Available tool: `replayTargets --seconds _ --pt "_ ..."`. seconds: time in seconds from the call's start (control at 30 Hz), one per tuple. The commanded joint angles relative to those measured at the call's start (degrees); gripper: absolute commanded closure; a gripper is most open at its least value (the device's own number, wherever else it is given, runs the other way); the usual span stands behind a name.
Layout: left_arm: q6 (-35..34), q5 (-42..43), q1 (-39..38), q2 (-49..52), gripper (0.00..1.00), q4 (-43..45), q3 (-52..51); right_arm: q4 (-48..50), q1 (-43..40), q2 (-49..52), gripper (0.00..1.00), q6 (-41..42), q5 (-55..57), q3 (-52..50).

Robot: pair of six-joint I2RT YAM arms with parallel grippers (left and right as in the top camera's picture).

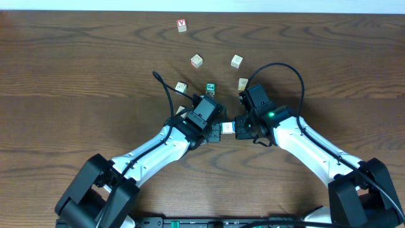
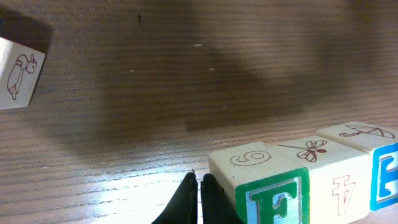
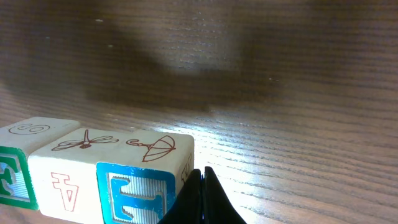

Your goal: Lift 3 blocks

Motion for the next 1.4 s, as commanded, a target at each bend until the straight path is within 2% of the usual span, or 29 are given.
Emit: replayTargets --seconds 0.0,0.67,1.0,1.37 --pt "-0.5 11.3 -3.7 -0.5 0.93 3.7 1.9 2.2 4.7 0.5 0.99 0.0 -14.6 0.2" --pt "-1.4 11.2 -5.0 -0.3 0.93 7.6 -1.6 5.4 4.7 0.5 0.99 0.5 -14.6 -3.5" --pt "-2.9 11.3 -6.4 4.6 0.93 9.4 -1.6 5.9 4.7 0.5 0.99 0.5 -14.4 -4.5" --pt "-2.8 10.2 -6.4 5.1 0.93 9.3 -1.8 12.3 4.7 0.5 0.99 2.2 -14.2 -11.4"
